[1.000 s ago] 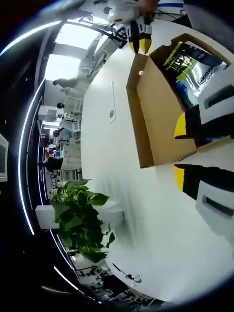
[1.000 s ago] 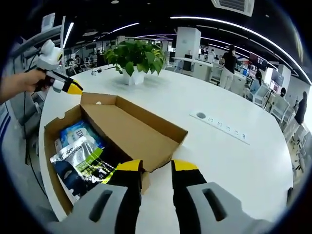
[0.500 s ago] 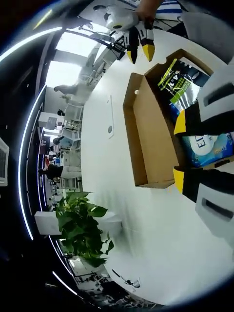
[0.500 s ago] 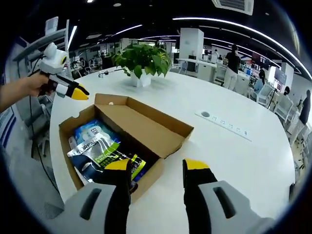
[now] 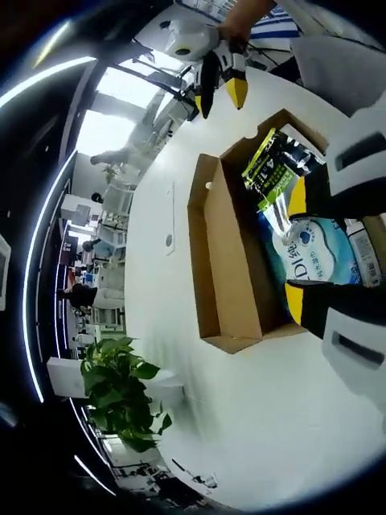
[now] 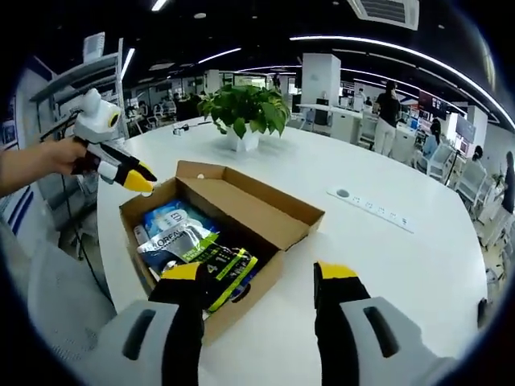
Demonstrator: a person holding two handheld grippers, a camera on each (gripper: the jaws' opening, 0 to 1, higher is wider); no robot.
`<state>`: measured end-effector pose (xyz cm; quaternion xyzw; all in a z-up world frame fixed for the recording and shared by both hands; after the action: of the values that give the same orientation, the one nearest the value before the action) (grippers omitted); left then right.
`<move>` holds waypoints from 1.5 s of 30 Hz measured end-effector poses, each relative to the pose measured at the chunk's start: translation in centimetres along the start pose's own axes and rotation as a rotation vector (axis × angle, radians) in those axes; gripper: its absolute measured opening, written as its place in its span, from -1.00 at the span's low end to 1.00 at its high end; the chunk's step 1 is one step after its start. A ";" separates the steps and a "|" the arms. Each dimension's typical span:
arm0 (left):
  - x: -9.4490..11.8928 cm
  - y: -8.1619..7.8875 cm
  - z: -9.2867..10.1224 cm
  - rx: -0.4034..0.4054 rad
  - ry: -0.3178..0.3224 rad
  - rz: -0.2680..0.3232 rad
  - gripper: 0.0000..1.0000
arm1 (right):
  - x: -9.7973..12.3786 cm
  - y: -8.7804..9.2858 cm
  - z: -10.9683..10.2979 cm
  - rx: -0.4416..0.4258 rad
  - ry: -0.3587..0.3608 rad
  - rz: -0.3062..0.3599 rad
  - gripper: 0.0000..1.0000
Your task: Operate the shoe box by opening the lid, removing the specified soft item, and placing it in the target area until the item is outside and the box remains undamaged.
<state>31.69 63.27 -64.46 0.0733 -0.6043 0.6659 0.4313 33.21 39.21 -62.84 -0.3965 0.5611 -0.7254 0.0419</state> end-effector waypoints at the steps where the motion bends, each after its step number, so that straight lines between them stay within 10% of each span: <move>1: -0.1 0.2 0.2 0.001 0.004 -0.004 -0.41 | 0.2 0.0 -0.1 -0.002 -0.002 0.001 0.05; 31: -3.9 6.3 4.4 0.142 0.127 -0.196 -0.45 | 4.3 3.6 -1.8 0.039 -0.001 -0.026 0.09; 45: -4.8 6.5 4.2 0.401 0.187 -0.166 -0.76 | 4.5 4.3 -3.4 0.007 -0.031 -0.027 0.09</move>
<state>28.53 57.92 -71.20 0.1450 -0.4093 0.7387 0.5155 26.42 38.03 -64.31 -0.4149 0.5523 -0.7218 0.0423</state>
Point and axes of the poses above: the point that each gripper's makers call its tool centre point, and the gripper's own axes: x roughly backward along the fingers, z roughly to its right, y roughly out of its underside, the point moved 2 cm from there along x, roughly backward along the fingers, and after that the axes turned 6 degrees about y, right-handed, at the moved point
